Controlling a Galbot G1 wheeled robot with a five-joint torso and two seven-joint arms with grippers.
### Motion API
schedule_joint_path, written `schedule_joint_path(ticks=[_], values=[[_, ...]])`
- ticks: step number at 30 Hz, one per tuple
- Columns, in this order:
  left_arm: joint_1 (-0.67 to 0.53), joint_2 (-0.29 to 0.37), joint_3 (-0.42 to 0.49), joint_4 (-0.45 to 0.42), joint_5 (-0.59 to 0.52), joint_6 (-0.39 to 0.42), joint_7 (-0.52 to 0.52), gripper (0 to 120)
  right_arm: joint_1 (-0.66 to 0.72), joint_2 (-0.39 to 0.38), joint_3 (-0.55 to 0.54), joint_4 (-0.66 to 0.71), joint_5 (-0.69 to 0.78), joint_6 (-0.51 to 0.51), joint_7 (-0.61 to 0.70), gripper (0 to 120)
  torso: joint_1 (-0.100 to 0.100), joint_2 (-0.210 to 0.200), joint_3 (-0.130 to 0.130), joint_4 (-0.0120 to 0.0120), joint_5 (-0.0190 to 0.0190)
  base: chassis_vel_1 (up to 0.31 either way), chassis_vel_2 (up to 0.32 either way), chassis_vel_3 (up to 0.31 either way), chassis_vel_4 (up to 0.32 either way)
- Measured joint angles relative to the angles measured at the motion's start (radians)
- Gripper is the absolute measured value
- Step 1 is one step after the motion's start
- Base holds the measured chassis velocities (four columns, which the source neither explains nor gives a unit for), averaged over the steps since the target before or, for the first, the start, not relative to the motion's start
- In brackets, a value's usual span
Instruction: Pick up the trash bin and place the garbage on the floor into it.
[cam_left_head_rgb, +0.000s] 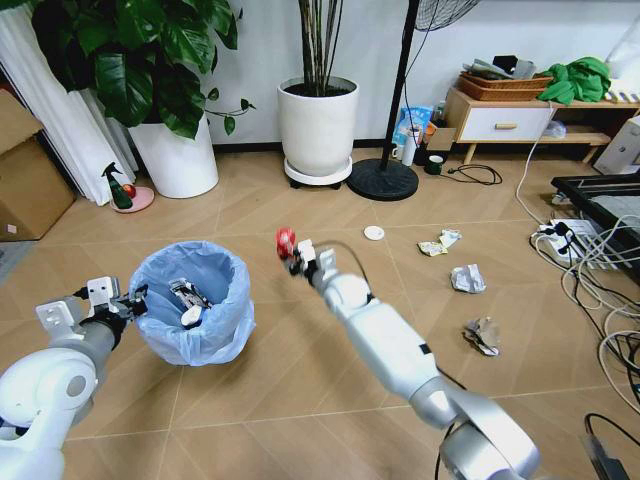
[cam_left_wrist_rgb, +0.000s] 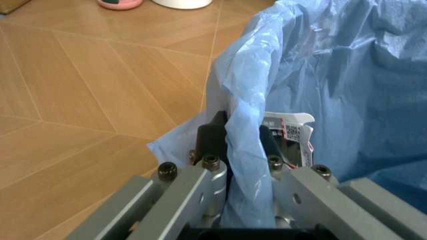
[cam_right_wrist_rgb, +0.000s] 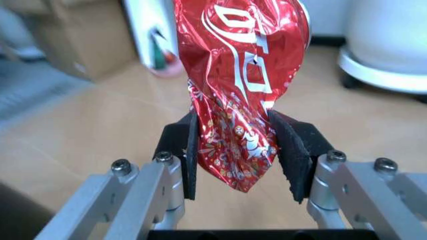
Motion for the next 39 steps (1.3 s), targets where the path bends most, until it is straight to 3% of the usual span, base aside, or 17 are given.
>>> schedule_joint_path(ticks=[5, 9, 12, 15, 23, 29, 30, 35, 38, 39], values=[[-0.002, 0.004, 0.009, 0.004, 0.001, 0.003, 0.002, 0, 0.020, -0.056, -0.066, 0.203, 0.143, -0.062, -0.023, 35, 0.000, 0.000, 0.000, -0.0001, 0.0000, 0.000, 0.000, 0.000, 0.000], [-0.001, 0.006, 0.013, 0.006, 0.003, 0.004, 0.003, 0, 0.033, -0.077, -0.105, 0.270, 0.218, -0.089, -0.035, 35, 0.000, 0.000, 0.000, -0.0002, 0.0001, 0.000, 0.000, 0.000, 0.000], [-0.002, 0.008, 0.017, 0.012, 0.004, 0.006, 0.004, 0, 0.060, -0.097, -0.188, 0.356, 0.369, -0.136, -0.042, 35, 0.000, 0.000, 0.000, 0.0000, 0.0001, 0.000, 0.000, 0.000, 0.000], [-0.006, 0.013, 0.019, 0.013, 0.004, 0.007, 0.004, 0, 0.082, -0.099, -0.252, 0.375, 0.414, -0.146, -0.044, 35, 0.000, 0.000, 0.000, 0.0001, 0.0000, 0.000, 0.000, 0.000, 0.000], [-0.010, 0.018, 0.022, 0.014, 0.001, 0.008, 0.004, 0, 0.099, -0.116, -0.378, 0.381, 0.419, -0.165, -0.054, 35, 0.000, 0.000, 0.000, -0.0001, -0.0001, 0.000, 0.000, 0.000, 0.000], [-0.010, 0.012, 0.022, 0.014, 0.002, 0.008, 0.005, 0, 0.090, -0.118, -0.407, 0.374, 0.373, -0.185, -0.054, 35, 0.000, 0.000, 0.000, -0.0001, 0.0000, 0.000, 0.000, 0.000, 0.000], [-0.011, 0.010, 0.022, 0.014, 0.002, 0.008, 0.004, 0, 0.088, -0.116, -0.409, 0.367, 0.356, -0.187, -0.053, 42, 0.000, 0.000, 0.000, -0.0001, 0.0000, 0.000, 0.000, 0.000, 0.000], [-0.011, 0.010, 0.019, 0.014, 0.002, 0.008, 0.005, 0, 0.088, -0.113, -0.409, 0.363, 0.342, -0.187, -0.050, 55, 0.000, 0.000, 0.000, -0.0001, 0.0000, 0.000, 0.000, 0.000, 0.000], [-0.012, 0.010, 0.017, 0.014, 0.001, 0.007, 0.005, 0, 0.086, -0.116, -0.408, 0.363, 0.337, -0.187, -0.045, 72, 0.000, 0.000, 0.000, -0.0001, 0.0000, 0.000, 0.000, 0.000, 0.000], [-0.012, 0.010, 0.017, 0.014, 0.001, 0.007, 0.005, 0, 0.086, -0.116, -0.408, 0.363, 0.337, -0.187, -0.045, 72, 0.000, 0.000, 0.000, -0.0001, 0.0000, 0.000, 0.000, 0.000, 0.000]])
